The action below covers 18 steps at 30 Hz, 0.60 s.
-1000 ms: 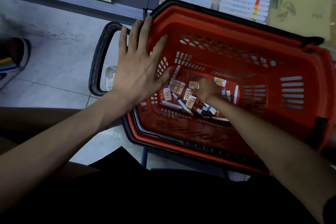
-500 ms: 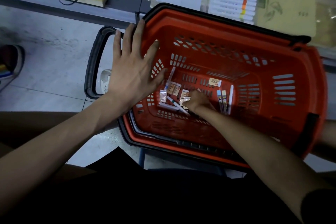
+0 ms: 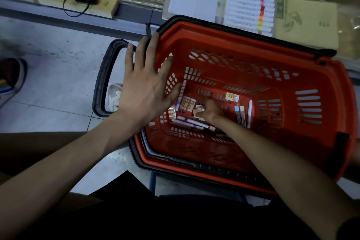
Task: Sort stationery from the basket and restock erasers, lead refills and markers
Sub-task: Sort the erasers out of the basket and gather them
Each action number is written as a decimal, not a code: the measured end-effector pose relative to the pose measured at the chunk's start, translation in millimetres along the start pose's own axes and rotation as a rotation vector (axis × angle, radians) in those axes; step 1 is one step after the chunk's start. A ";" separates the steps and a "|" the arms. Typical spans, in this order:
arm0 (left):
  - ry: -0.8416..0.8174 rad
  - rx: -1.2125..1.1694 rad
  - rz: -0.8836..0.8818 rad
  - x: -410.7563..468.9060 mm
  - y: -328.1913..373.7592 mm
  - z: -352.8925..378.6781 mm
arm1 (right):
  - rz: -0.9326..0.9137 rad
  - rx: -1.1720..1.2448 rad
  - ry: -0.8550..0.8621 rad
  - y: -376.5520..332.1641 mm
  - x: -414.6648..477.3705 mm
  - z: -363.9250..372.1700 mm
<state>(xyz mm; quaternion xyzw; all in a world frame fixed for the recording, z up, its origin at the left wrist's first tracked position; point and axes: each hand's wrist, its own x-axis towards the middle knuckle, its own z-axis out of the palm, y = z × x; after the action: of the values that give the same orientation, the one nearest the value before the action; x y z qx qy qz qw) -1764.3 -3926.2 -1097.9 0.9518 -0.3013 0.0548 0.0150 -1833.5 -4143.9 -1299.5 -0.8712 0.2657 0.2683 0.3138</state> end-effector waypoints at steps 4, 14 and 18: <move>0.019 -0.003 -0.001 0.6 0.0 1.5 | -0.062 -0.179 0.007 -1.9 0.2 6.6; 0.012 -0.003 0.000 1.6 0.1 2.7 | -0.028 -0.232 -0.016 -8.8 -5.5 1.0; 0.010 -0.006 -0.007 -1.0 0.2 2.1 | -0.071 -0.246 -0.051 -4.4 -5.2 -0.6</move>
<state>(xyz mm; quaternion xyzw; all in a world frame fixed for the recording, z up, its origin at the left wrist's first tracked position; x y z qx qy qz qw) -1765.0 -3926.0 -1100.1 0.9526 -0.2978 0.0584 0.0197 -1834.3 -4139.9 -1294.1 -0.9049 0.1915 0.3097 0.2204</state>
